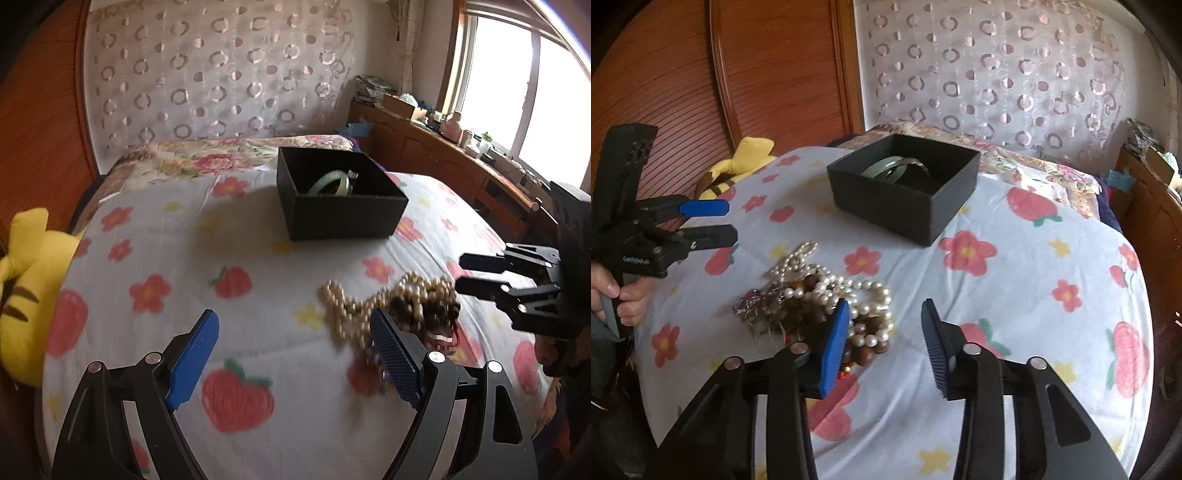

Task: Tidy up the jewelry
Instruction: 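Lower the right gripper onto the pearl necklace and close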

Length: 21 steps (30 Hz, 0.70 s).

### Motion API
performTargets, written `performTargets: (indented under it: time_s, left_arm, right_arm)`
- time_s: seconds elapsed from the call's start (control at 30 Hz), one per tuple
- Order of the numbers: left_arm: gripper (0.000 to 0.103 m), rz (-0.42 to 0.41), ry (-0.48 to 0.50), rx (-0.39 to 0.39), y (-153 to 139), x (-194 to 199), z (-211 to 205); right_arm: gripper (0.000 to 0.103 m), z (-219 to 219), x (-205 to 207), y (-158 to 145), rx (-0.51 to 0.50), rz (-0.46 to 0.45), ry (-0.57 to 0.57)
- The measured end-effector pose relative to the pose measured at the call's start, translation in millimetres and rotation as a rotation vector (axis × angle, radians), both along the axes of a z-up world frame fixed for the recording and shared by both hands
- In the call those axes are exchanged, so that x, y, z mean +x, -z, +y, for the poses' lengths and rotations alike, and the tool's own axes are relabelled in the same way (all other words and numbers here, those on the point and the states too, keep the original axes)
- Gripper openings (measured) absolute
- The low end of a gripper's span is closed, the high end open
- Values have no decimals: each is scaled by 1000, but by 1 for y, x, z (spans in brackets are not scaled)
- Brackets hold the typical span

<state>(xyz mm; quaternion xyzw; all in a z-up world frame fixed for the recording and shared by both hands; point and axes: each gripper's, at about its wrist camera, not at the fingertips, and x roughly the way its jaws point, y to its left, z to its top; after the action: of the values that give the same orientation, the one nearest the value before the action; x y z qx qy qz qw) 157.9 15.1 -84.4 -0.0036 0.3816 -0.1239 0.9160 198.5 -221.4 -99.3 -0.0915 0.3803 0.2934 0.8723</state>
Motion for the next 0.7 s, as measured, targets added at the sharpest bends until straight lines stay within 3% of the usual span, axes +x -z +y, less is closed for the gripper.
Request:
performTargets:
  time_s: [0.27,0.47,0.7]
  left_arm:
    - [81,-13,-10,-10,4,-27,4]
    - [81,-33,-11,-17,1,-45,1]
    - [81,-43,0,-16,0,-56,-5]
  right_arm:
    - [41,24,6,3,-13,27,-54]
    - [34,32,10,1,-23,72,-80]
    - [34,44,19,2,-112,94,-86]
